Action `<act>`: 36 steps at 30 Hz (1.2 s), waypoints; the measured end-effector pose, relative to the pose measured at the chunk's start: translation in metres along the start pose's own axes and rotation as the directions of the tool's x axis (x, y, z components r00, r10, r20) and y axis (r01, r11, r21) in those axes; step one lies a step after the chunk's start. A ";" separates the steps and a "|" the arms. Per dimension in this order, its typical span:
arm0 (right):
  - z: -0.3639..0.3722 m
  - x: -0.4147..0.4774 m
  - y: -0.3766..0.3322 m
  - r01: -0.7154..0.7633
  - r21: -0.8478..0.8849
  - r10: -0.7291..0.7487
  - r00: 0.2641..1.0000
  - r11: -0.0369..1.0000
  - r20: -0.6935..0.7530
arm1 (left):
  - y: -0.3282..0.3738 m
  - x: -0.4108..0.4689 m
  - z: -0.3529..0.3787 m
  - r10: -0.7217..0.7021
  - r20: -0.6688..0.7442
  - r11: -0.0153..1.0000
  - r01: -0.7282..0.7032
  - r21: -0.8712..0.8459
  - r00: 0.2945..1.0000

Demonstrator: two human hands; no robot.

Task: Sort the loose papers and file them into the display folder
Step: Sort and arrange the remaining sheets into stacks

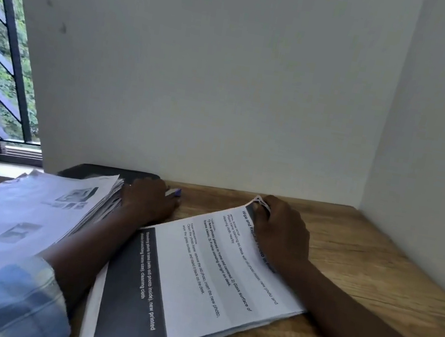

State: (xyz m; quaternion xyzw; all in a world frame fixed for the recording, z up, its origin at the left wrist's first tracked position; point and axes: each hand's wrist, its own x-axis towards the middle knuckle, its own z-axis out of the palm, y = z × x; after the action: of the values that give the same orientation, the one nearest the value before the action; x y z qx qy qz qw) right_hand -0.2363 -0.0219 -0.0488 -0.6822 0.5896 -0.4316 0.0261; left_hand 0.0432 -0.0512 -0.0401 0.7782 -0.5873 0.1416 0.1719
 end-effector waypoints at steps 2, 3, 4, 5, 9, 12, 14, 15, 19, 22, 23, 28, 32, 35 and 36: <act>0.000 -0.002 -0.002 0.066 -0.010 -0.067 0.997 0.998 -0.050 | -0.005 0.004 0.005 -0.002 -0.016 0.996 0.001 -0.090 1.000; -0.001 -0.002 -0.003 0.089 -0.013 -0.090 0.994 0.996 -0.066 | -0.005 0.005 0.003 -0.004 -0.014 0.984 0.002 -0.178 1.000; -0.002 -0.003 -0.005 0.109 -0.019 -0.110 0.991 0.994 -0.077 | -0.006 0.007 0.002 0.020 -0.006 0.943 -0.021 -0.331 1.000; -0.003 -0.003 -0.006 0.129 -0.023 -0.130 0.987 0.991 -0.092 | -0.004 0.007 -0.002 0.054 0.011 0.850 -0.040 -0.526 0.999; -0.006 -0.005 -0.008 0.219 -0.017 -0.219 0.964 0.976 -0.148 | 0.013 -0.005 -0.036 0.324 0.142 0.172 0.089 -0.981 0.935; -0.006 -0.007 -0.010 0.282 -0.032 -0.282 0.939 0.959 -0.197 | 0.025 -0.014 -0.056 0.418 0.122 -0.008 0.138 -0.990 0.900; -0.006 -0.008 -0.011 0.311 -0.030 -0.309 0.923 0.950 -0.230 | 0.029 -0.017 -0.062 0.444 0.119 -0.075 0.169 -0.983 0.888; -0.006 -0.008 -0.011 0.326 -0.031 -0.323 0.914 0.945 -0.245 | 0.030 -0.017 -0.063 0.449 0.122 -0.100 0.186 -0.978 0.885; -0.005 -0.009 -0.011 0.366 -0.026 -0.359 0.893 0.930 -0.273 | 0.035 -0.018 -0.061 0.429 0.113 -0.128 0.184 -0.975 0.896; -0.004 -0.008 -0.010 0.380 -0.032 -0.373 0.883 0.924 -0.285 | 0.041 -0.021 -0.060 0.375 0.076 -0.144 0.139 -0.980 0.924; -0.004 -0.008 -0.009 0.382 -0.030 -0.373 0.881 0.924 -0.292 | 0.043 -0.021 -0.060 0.353 0.055 -0.163 0.119 -0.979 0.934; -0.005 -0.010 -0.009 0.381 -0.028 -0.372 0.881 0.924 -0.291 | 0.046 -0.023 -0.064 0.335 0.005 -0.189 0.072 -0.979 0.942; -0.005 -0.009 -0.009 0.356 0.005 -0.343 0.903 0.934 -0.259 | 0.051 -0.029 -0.061 0.388 0.030 -0.093 0.071 -0.993 0.921; -0.004 -0.010 -0.008 0.364 -0.018 -0.355 0.894 0.931 -0.274 | 0.054 -0.028 -0.062 0.396 0.033 -0.055 0.059 -0.997 0.918; -0.004 -0.010 -0.007 0.370 -0.026 -0.363 0.889 0.929 -0.278 | 0.055 -0.028 -0.063 0.391 0.028 -0.040 0.047 -0.998 0.920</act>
State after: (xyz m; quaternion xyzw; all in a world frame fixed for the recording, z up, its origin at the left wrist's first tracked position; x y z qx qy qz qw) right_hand -0.2324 -0.0099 -0.0479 -0.7132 0.4421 -0.5283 -0.1295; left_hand -0.0179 -0.0139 0.0104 0.3508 -0.6228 -0.4194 0.5596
